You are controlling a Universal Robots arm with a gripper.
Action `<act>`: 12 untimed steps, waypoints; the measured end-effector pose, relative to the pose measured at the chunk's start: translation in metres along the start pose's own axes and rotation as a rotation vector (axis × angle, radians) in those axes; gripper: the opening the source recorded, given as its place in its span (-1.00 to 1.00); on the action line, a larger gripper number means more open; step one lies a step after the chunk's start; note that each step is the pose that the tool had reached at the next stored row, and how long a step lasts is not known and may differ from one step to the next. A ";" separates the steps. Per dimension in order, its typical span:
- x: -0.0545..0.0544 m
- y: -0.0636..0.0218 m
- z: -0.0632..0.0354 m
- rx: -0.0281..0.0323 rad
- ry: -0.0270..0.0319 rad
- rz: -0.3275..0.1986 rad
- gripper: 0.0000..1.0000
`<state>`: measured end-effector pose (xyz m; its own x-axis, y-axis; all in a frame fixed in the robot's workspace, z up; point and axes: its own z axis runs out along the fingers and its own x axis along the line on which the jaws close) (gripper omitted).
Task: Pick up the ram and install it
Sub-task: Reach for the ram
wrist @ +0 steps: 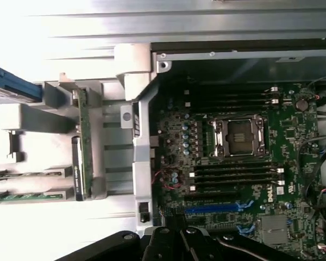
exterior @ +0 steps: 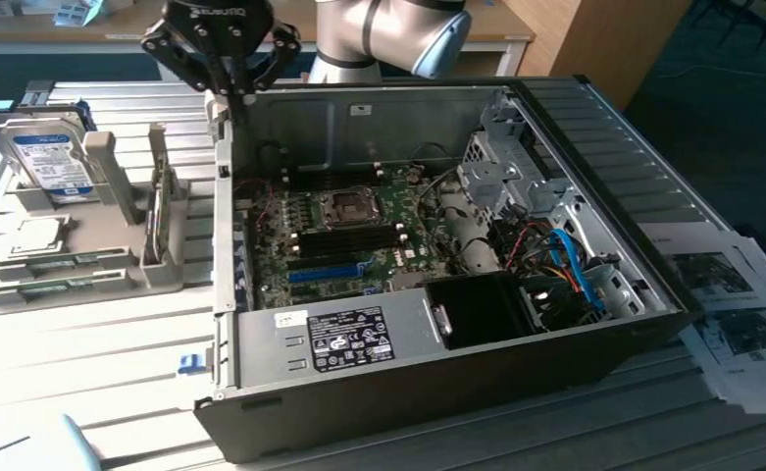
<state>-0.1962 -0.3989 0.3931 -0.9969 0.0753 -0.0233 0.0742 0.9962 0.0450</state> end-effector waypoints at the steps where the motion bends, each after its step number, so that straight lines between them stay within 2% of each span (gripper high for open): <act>1: 0.003 -0.0002 -0.0001 0.0000 0.0000 0.000 -0.80; 12: 0.043 -0.0032 -0.0011 0.0000 -0.0001 0.000 -0.80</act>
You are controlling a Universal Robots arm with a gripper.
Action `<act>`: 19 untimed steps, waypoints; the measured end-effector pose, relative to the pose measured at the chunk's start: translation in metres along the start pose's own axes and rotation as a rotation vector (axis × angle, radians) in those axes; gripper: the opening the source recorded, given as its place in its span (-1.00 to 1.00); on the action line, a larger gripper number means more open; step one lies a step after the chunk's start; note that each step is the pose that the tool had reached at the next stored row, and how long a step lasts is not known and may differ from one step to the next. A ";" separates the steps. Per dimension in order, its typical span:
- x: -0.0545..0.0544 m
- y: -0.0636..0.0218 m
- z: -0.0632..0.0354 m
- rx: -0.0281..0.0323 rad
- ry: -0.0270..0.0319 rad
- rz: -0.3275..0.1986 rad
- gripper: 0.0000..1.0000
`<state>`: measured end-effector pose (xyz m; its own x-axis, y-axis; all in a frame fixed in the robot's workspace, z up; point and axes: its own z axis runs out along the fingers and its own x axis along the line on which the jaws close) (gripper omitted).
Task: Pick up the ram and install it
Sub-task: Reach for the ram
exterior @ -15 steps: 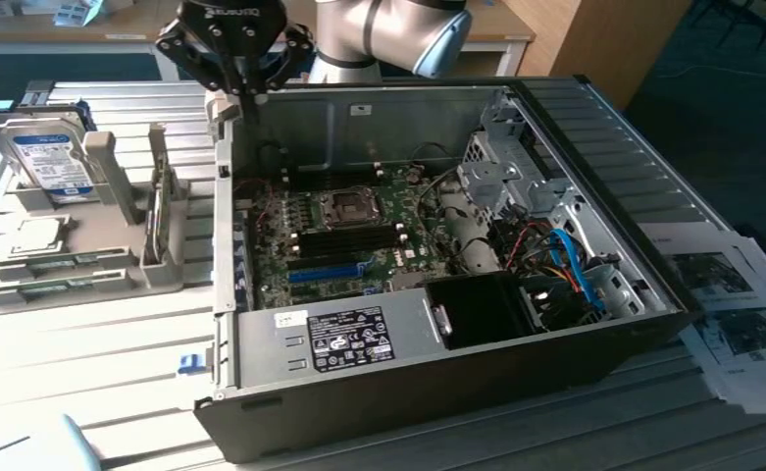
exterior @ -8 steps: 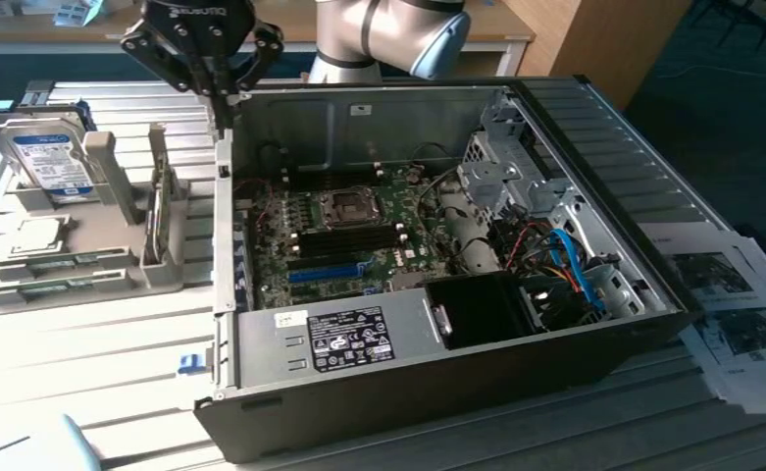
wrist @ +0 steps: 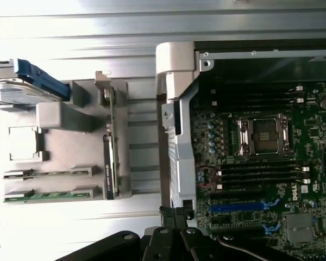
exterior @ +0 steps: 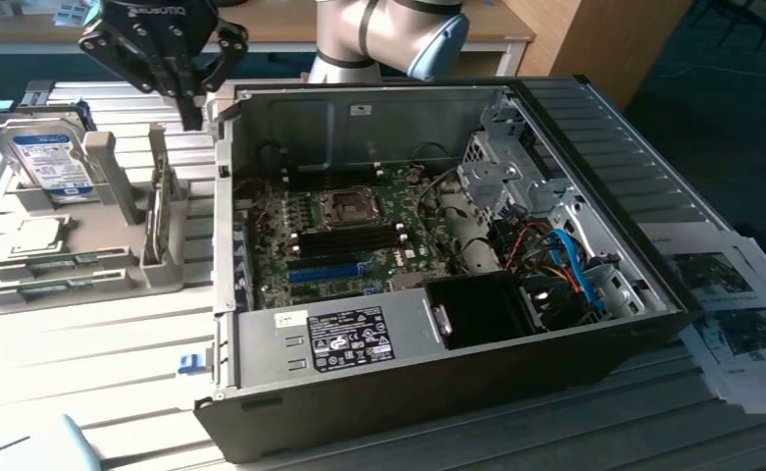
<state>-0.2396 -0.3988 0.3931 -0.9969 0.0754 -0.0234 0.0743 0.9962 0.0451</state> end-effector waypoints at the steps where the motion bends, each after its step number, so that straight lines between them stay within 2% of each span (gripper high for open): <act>1: 0.004 -0.0003 -0.0001 0.0000 0.0001 0.000 -0.80; 19: 0.066 -0.0050 -0.0017 0.0001 0.0001 0.000 -0.80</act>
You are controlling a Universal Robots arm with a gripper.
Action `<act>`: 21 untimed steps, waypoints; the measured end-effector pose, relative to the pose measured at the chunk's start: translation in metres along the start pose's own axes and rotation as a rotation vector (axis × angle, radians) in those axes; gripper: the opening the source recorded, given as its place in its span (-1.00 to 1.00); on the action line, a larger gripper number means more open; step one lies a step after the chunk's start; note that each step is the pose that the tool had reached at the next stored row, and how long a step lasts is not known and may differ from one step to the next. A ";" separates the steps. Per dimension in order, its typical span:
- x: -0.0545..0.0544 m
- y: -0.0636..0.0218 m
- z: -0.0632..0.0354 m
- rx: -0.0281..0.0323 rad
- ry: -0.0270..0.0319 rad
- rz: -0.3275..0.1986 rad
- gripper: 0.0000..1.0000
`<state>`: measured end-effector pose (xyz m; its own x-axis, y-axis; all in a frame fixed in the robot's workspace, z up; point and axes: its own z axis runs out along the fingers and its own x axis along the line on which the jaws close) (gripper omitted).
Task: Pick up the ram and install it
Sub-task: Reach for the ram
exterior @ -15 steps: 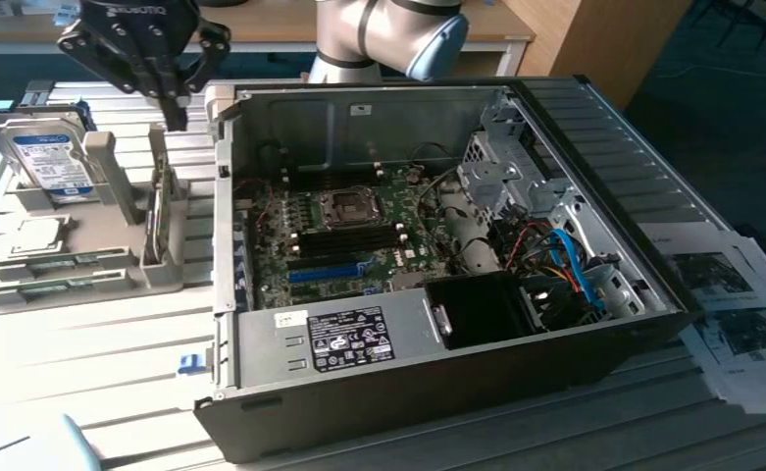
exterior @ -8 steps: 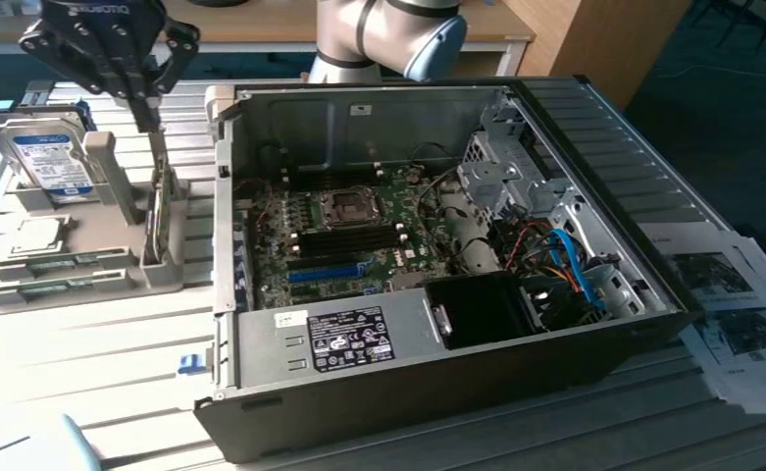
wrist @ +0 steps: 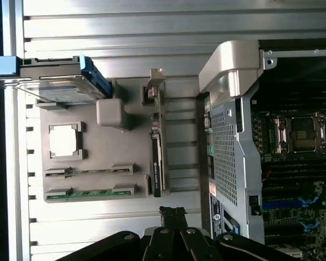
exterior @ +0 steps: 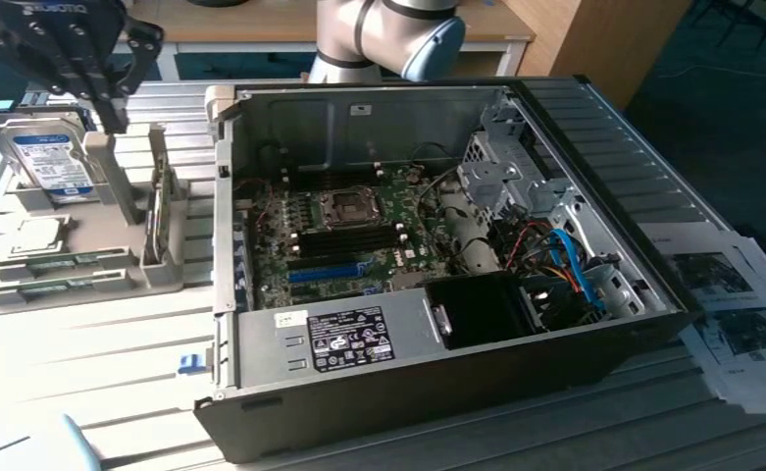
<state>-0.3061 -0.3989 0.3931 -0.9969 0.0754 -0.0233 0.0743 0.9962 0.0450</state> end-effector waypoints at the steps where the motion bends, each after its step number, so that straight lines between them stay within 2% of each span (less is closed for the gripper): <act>1: 0.003 -0.0002 0.0000 0.0000 0.0000 0.000 -0.80; 11: 0.034 -0.0026 -0.0007 0.0001 0.0000 0.000 -0.80; 21: 0.038 -0.0028 -0.0008 0.0001 0.0000 0.000 -0.80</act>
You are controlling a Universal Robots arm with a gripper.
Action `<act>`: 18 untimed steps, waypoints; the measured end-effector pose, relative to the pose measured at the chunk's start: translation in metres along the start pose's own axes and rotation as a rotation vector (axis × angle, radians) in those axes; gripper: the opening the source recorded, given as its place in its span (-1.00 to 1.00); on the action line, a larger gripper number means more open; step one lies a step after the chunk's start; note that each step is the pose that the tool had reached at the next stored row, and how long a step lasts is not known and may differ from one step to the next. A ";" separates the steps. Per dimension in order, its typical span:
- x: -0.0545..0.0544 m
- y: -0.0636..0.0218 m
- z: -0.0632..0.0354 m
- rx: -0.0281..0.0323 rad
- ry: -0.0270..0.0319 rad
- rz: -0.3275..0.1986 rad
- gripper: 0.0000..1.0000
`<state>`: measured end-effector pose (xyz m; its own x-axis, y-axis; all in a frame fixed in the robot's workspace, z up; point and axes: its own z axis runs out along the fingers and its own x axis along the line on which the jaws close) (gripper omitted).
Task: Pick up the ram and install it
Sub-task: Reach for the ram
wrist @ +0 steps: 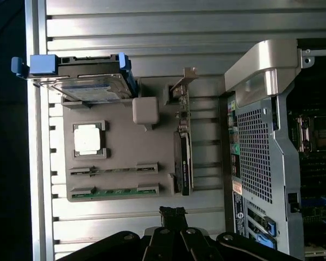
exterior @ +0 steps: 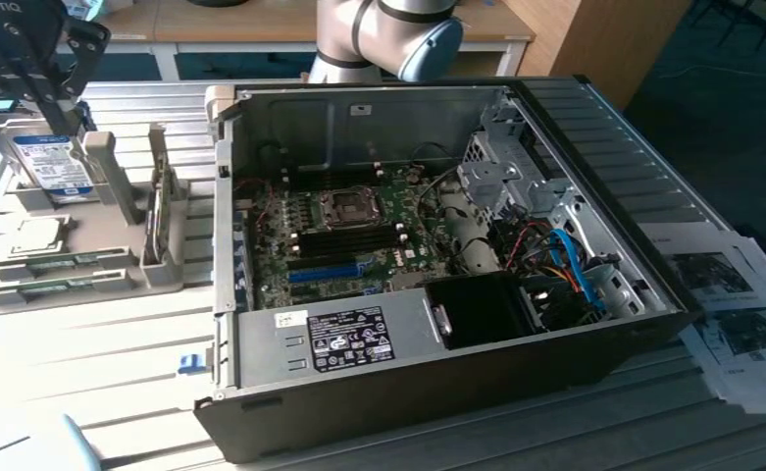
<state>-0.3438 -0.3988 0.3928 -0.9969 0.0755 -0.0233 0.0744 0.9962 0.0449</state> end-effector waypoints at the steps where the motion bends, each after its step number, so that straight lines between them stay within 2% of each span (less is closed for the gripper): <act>1: 0.001 -0.0001 -0.0001 0.0001 0.0001 0.000 -0.80; 9: 0.016 -0.0012 -0.0004 0.0000 0.0000 0.000 -0.80; 18: 0.038 -0.0028 -0.0009 0.0000 0.0000 0.000 -0.80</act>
<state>-0.3818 -0.3989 0.3927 -0.9969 0.0753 -0.0233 0.0742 0.9962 0.0450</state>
